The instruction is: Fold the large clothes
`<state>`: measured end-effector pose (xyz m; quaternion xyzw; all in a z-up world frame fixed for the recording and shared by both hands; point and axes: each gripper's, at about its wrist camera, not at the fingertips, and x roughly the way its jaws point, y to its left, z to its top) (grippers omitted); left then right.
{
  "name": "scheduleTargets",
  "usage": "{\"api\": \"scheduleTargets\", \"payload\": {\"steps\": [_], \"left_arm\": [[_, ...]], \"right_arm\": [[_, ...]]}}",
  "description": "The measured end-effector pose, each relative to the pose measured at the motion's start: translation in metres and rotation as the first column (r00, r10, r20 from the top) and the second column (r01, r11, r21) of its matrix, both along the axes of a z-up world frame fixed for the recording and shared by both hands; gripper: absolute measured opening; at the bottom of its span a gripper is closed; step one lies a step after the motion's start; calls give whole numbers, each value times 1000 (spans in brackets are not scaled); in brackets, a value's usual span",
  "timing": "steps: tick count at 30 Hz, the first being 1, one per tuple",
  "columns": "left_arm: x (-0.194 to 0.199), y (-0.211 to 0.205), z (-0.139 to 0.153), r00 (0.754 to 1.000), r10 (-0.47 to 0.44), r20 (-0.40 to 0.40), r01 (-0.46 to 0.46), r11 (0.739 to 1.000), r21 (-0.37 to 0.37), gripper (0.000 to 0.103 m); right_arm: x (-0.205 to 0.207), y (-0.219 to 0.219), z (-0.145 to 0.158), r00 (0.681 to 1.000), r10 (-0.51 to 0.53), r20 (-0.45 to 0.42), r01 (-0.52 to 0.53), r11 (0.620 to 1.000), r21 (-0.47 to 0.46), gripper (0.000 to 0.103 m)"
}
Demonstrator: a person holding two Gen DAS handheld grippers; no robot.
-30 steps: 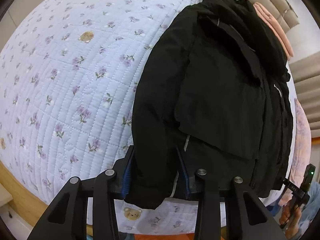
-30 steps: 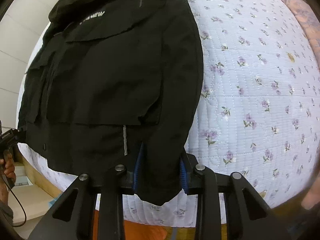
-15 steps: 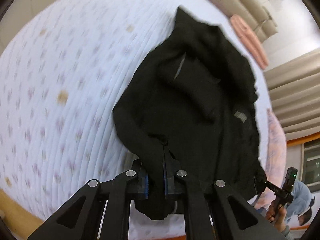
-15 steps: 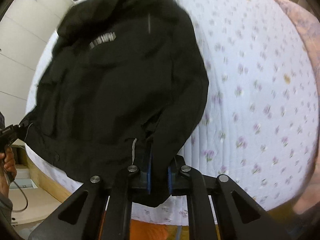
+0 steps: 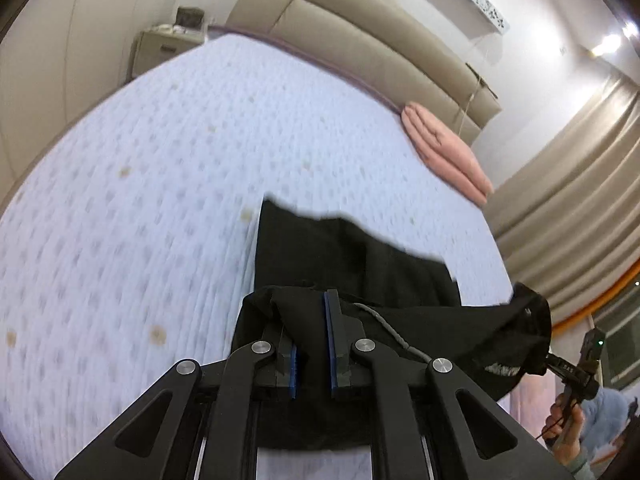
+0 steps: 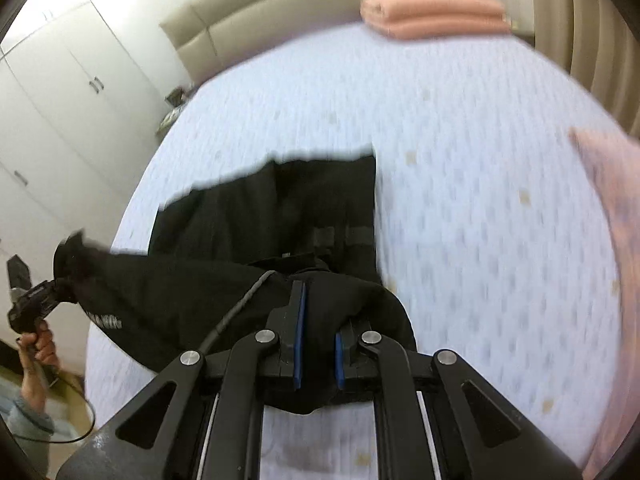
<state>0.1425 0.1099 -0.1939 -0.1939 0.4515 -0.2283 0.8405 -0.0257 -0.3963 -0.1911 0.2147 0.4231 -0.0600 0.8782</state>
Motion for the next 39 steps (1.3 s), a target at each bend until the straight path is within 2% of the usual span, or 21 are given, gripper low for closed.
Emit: {"api": "scheduleTargets", "payload": {"steps": [3,5,8,10,12,14,16,20,24,25,27,28,30,31,32,34,35,36,37,38,39], "left_arm": [[47,-22,-13,1000,13,6,-13,999,33,11],[74,-32,-27,1000,22,-12,-21,998,51,11],[107,-51,-71,997,20,-81,-11,993,117,11],[115,-60,-100,992,-2,-128,24,985,170,11],[118,-67,-119,990,-24,-137,52,979,197,14],[118,-71,-127,992,-41,-116,65,975,211,14],[119,-70,-129,992,-46,-119,69,978,196,14],[121,-56,-128,988,-55,-145,73,990,122,15],[105,-40,-99,992,-86,-92,94,992,86,20],[102,-34,-92,992,-93,-84,98,993,62,21],[99,-15,-75,990,-116,-76,112,993,-46,23],[99,-3,-68,988,-122,-92,110,985,-130,23],[103,21,-61,977,-142,-156,85,942,-326,24],[104,28,-59,973,-148,-176,73,925,-374,24],[103,34,-55,972,-151,-182,71,920,-386,24],[100,31,-46,966,-182,-182,113,936,-334,24],[99,27,-44,955,-222,-198,151,936,-317,27],[98,26,-44,942,-256,-216,178,929,-324,34],[96,28,-45,927,-295,-233,200,912,-358,38],[95,31,-46,909,-338,-243,216,882,-420,45],[94,38,-47,891,-382,-244,222,838,-499,48]], "right_arm": [[55,7,-8,999,-53,0,53,998,-20,13],[76,-2,-23,996,-80,-31,80,996,-27,14],[125,0,-64,987,-108,-122,100,993,-67,14],[146,6,-94,974,-114,-194,93,989,-116,14],[163,12,-116,965,-106,-241,66,983,-168,15],[167,21,-134,960,-101,-262,42,974,-224,16],[169,26,-140,957,-106,-268,36,967,-253,16],[172,22,-145,954,-109,-280,42,971,-236,16],[166,15,-129,955,-95,-282,42,981,-188,16],[164,12,-124,956,-87,-280,39,984,-175,16],[159,7,-113,960,-77,-268,37,988,-151,16],[157,4,-109,962,-75,-261,39,989,-140,16],[152,-6,-99,969,-70,-237,50,995,-88,16],[150,-10,-96,972,-68,-226,55,996,-64,17],[148,-14,-94,975,-67,-212,62,998,-31,17],[142,-20,-89,978,-65,-200,73,997,34,19],[137,-25,-85,978,-69,-195,91,990,104,21],[131,-30,-81,980,-73,-185,110,974,197,28],[126,-35,-76,984,-72,-165,116,955,275,34],[119,-41,-68,989,-67,-132,111,929,353,37],[114,-45,-61,991,-69,-112,107,918,383,44]]}}
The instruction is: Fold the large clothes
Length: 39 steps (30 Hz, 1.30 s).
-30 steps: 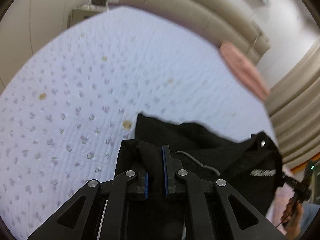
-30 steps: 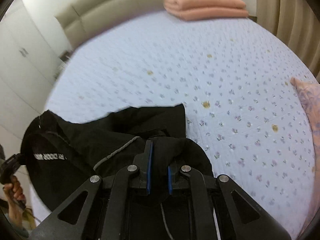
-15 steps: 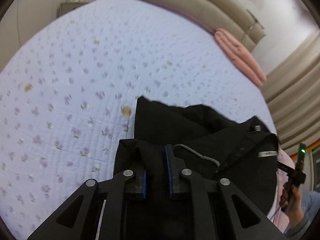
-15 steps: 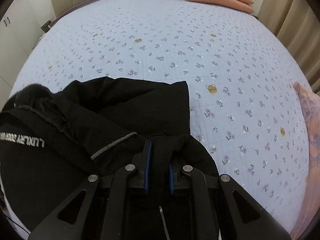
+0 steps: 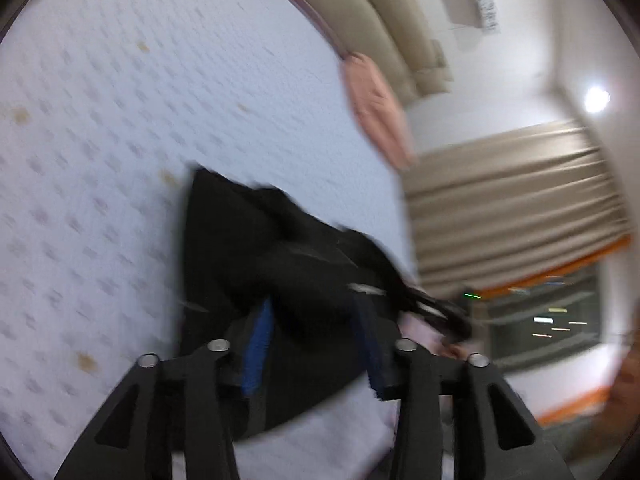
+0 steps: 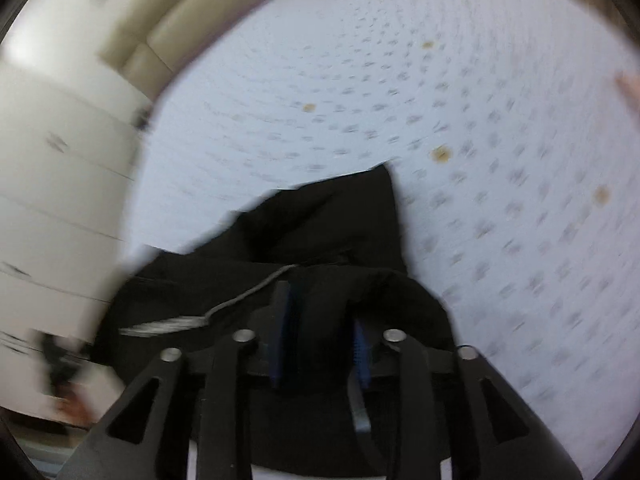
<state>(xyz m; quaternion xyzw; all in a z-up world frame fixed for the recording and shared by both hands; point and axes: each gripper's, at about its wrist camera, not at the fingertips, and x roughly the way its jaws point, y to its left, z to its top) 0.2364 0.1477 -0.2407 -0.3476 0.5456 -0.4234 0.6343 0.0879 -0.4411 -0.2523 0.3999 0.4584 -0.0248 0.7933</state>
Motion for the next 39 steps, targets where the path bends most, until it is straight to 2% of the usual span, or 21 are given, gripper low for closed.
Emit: {"api": "scheduleTargets", "payload": {"steps": [2,3,4,5,7,8,9,10,12,15,19,20,23,25,27,29,30,31,32,34,39], "left_arm": [[-1,13,6,1000,-2,0,2,999,-41,51],[-1,20,9,999,25,20,-25,1000,-15,54],[-2,27,13,997,67,43,-69,997,33,57],[-2,30,14,992,106,68,-112,990,88,62],[2,26,10,982,147,120,-172,956,238,63],[8,18,3,980,151,133,-187,928,321,63],[13,9,-4,979,148,138,-190,909,372,63],[18,1,-11,981,138,140,-183,900,395,63],[26,-15,-24,982,109,152,-160,909,386,61],[33,-23,-31,977,101,186,-163,918,361,61],[50,-36,-52,993,35,116,-73,938,338,61],[55,-40,-58,994,17,109,-55,933,355,61],[63,-47,-66,991,-20,131,-38,906,422,62],[69,-53,-75,992,-38,121,-14,914,406,62],[76,-58,-84,994,-45,100,3,923,385,62],[77,-60,-85,995,-35,97,1,943,332,61],[77,-62,-85,993,-30,110,-6,952,307,58],[74,-66,-81,988,-32,149,-15,953,303,48],[71,-70,-76,981,-50,189,-14,946,325,17],[64,-72,-65,971,-40,235,-48,933,356,15],[64,-59,-15,935,53,350,-170,935,312,14]], "right_arm": [[-7,-5,16,1000,-14,5,14,999,-52,56],[-8,-5,22,1000,-14,4,14,995,-97,67],[-8,-3,28,1000,-4,-3,4,986,-166,74],[-5,-1,29,1000,9,-17,-13,975,-221,75],[5,7,26,998,48,-51,-61,952,-299,75],[12,12,22,995,71,-68,-90,938,-335,75],[18,17,18,993,90,-79,-113,925,-363,75],[26,23,13,989,116,-90,-143,903,-405,75],[42,33,4,981,159,-111,-193,849,-491,75],[60,31,-9,975,188,-121,-223,811,-541,75],[80,15,-24,970,223,-99,-243,846,-475,75],[83,13,-28,967,237,-96,-254,851,-460,75],[91,18,-39,954,271,-129,-299,823,-483,75],[94,21,-50,947,286,-150,-322,812,-486,75],[96,24,-58,945,291,-148,-326,818,-474,75],[98,29,-61,942,306,-138,-334,814,-475,56],[98,32,-63,941,303,-150,-337,804,-490,32],[98,37,-62,942,291,-166,-334,776,-535,28],[95,42,-59,944,286,-162,-326,756,-568,25],[89,48,-51,951,269,-156,-307,732,-609,18],[77,37,1,980,189,-58,-175,696,-696,16]]}}
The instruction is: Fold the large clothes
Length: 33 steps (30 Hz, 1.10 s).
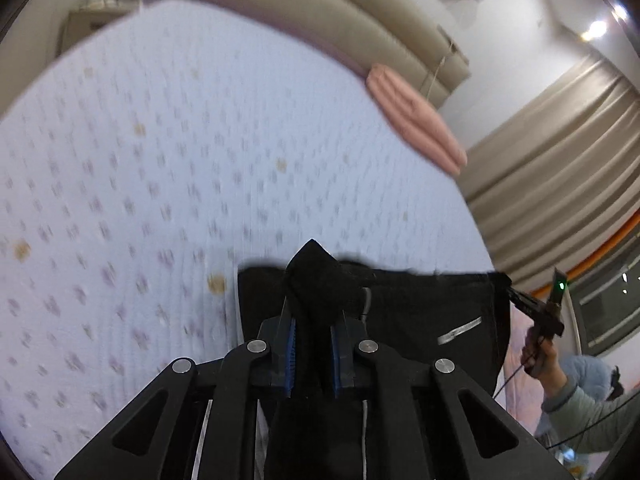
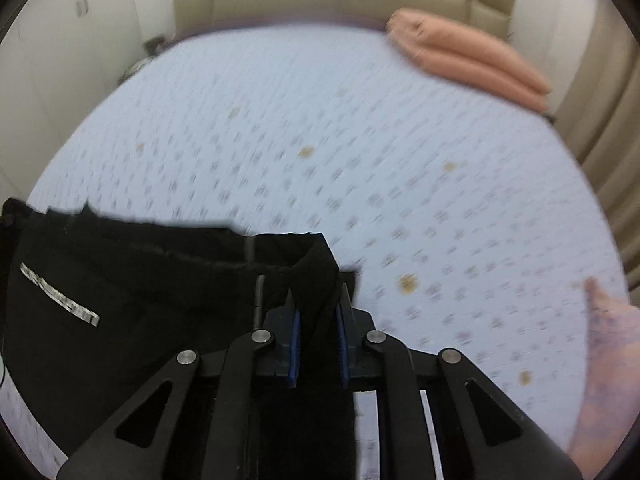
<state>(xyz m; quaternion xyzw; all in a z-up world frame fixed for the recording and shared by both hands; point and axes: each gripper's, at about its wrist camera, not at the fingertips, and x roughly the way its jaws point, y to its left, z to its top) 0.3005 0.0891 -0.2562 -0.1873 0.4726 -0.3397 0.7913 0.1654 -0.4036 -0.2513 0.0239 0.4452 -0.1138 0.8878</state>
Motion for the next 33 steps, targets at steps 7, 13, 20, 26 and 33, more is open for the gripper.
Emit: {"api": "scheduleTargets", "payload": {"steps": [7,13,20,26,33], "left_arm": [[56,-33,-24,994,101,-36,-94,982,165,14],[72,-55,-104,978,127,-164,-83,965,251,19],[78,-48,-110,972,150,-182,-101,961,257,38],[74,12,-82,937,221,-272,-218,975,42,47],[38,60,-33,921,341,-188,-333,940,74,45]], "right_arm": [[76,-11,-20,997,-71,-39,67,992,-104,11],[109,-24,-108,967,-98,-233,87,995,-56,11],[116,-9,-133,951,-82,-299,59,994,-87,12],[97,-21,-89,967,-105,-233,107,994,-4,27],[29,7,2,996,-62,-69,63,998,5,54]]}}
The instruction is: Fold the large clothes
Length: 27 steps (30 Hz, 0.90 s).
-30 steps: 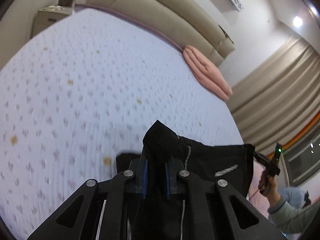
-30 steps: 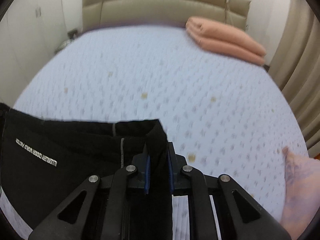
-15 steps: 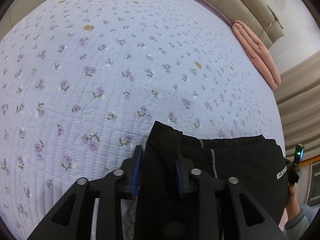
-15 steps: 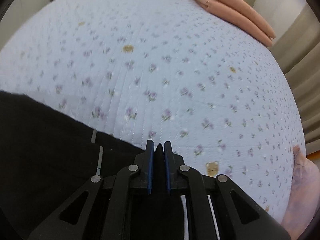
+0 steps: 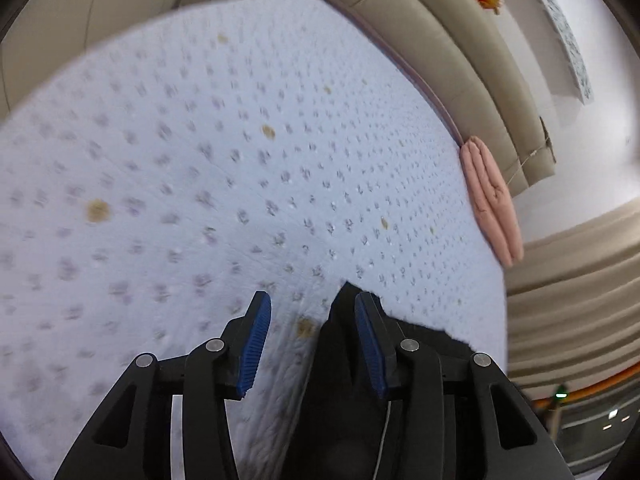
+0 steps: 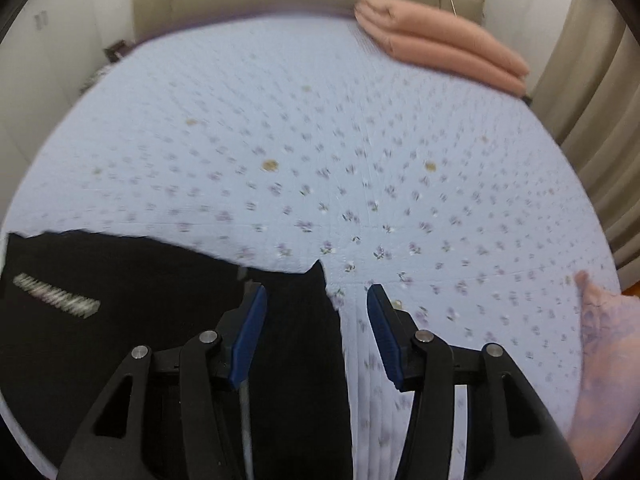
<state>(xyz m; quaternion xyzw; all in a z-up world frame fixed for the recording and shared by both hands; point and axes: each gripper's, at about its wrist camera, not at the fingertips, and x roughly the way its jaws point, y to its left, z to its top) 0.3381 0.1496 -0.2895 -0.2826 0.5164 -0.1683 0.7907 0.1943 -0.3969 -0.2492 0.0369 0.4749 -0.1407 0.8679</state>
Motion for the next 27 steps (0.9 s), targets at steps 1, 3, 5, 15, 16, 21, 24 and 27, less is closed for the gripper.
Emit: {"api": "scheduleTargets", "payload": {"steps": [1,3,5,15,16,21,24,27], "left_arm": [[-11,-5,11,999,-20,28,19,999,28,45],[-38,-22,31,993,-81,81,70,989,130,46],[-69,-54,50,978,-164,126,133,966,223,46],[-194,-217,18,897,-416,149,361,884,296,46],[-201,-232,7,885,-440,149,371,863,342,46],[-187,-246,-43,905,-421,64,369,851,373,46],[-186,-247,-44,894,-442,77,378,835,400,46],[-186,-243,-34,890,-449,76,388,835,391,46]], "right_arm": [[-9,7,10,1000,14,11,-14,1000,0,54],[-31,26,26,999,35,31,-36,999,19,55],[-47,46,34,997,62,43,-65,996,63,55],[-54,143,-24,992,121,-18,-114,968,225,56],[-54,150,-32,991,124,-39,-114,973,202,56],[-46,172,-80,981,145,-127,-133,986,104,59],[-45,170,-87,983,140,-117,-126,984,122,59],[-42,172,-80,978,152,-146,-133,983,129,59]]}}
